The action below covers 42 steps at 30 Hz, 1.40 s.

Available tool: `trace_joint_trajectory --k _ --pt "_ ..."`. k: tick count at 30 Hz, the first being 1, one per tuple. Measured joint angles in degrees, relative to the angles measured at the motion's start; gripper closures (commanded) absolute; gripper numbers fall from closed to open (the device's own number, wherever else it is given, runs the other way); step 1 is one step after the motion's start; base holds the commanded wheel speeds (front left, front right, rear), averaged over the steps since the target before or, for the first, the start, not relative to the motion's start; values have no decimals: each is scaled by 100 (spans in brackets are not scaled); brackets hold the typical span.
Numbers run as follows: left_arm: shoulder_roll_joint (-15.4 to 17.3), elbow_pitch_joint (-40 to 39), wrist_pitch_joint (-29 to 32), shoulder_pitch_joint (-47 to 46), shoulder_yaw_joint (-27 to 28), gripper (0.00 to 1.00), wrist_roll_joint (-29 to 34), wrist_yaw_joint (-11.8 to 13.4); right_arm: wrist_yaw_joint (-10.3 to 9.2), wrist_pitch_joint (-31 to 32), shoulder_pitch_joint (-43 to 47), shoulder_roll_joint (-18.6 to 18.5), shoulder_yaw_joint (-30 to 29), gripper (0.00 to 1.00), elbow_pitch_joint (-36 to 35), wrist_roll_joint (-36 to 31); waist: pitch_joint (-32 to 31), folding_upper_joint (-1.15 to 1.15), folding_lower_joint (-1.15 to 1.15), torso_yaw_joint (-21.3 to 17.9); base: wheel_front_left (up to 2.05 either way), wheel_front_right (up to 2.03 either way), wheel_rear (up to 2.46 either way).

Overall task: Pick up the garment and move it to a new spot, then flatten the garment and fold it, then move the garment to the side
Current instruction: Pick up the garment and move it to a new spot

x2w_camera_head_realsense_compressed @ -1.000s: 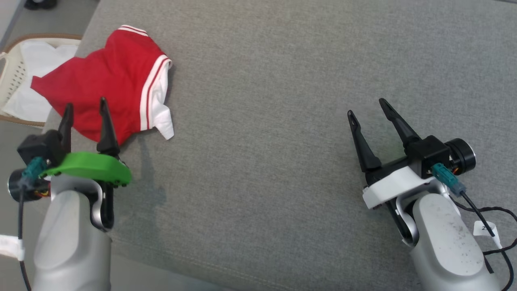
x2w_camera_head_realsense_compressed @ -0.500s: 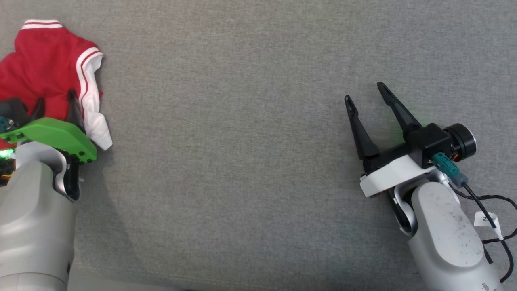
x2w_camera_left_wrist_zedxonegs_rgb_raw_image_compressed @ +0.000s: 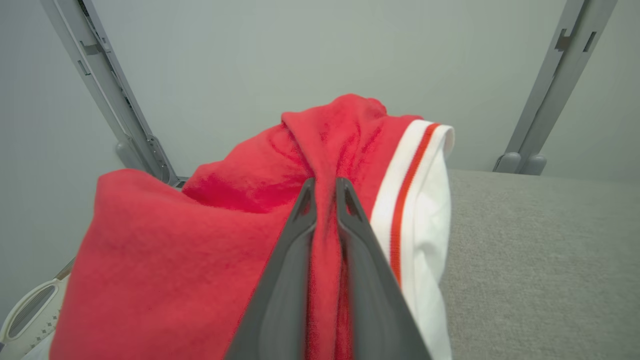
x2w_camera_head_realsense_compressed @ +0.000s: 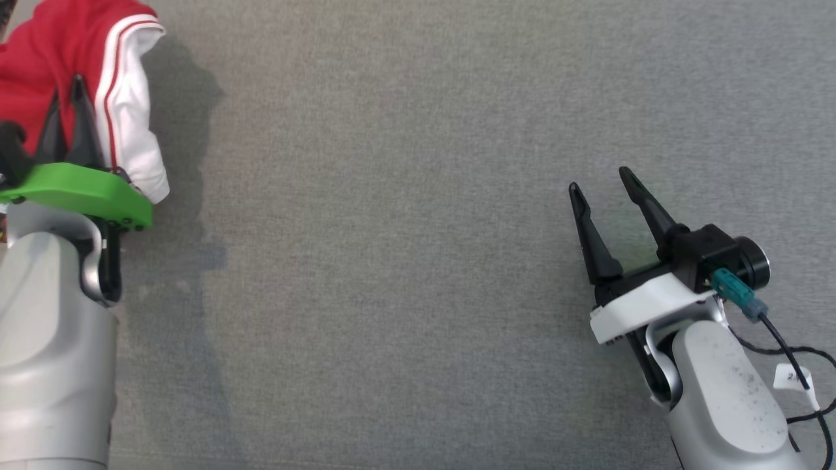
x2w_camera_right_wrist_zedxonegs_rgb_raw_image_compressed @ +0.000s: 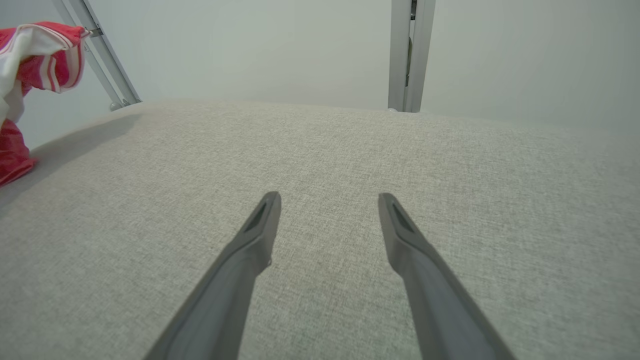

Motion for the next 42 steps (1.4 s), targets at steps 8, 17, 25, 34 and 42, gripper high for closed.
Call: trace_joint_trajectory --k 8,17,25,34,42 --pt "-605 -1419 -1 476 -537 100 224 -20 0 0 305 -1 14 0 69 286 -497 0 0 -419 0 0 0" --pt "-1139 -1336 0 515 -2421 100 -281 -27 0 0 409 -4 130 0 57 505 -748 0 0 -1511 0 0 0" --pt "-1288 -798 0 398 -3423 56 -525 -14 0 0 460 -8 172 0 37 666 -747 0 0 -2414 0 0 0" --pt "-1295 -1002 -10 832 -2921 0 -255 548 0 0 552 -4 103 0 47 668 -732 0 0 -2718 0 0 0" --pt "-1077 -1502 -10 1835 -1693 0 190 698 0 0 672 -1 5 0 91 563 -908 0 0 -2324 0 0 0"
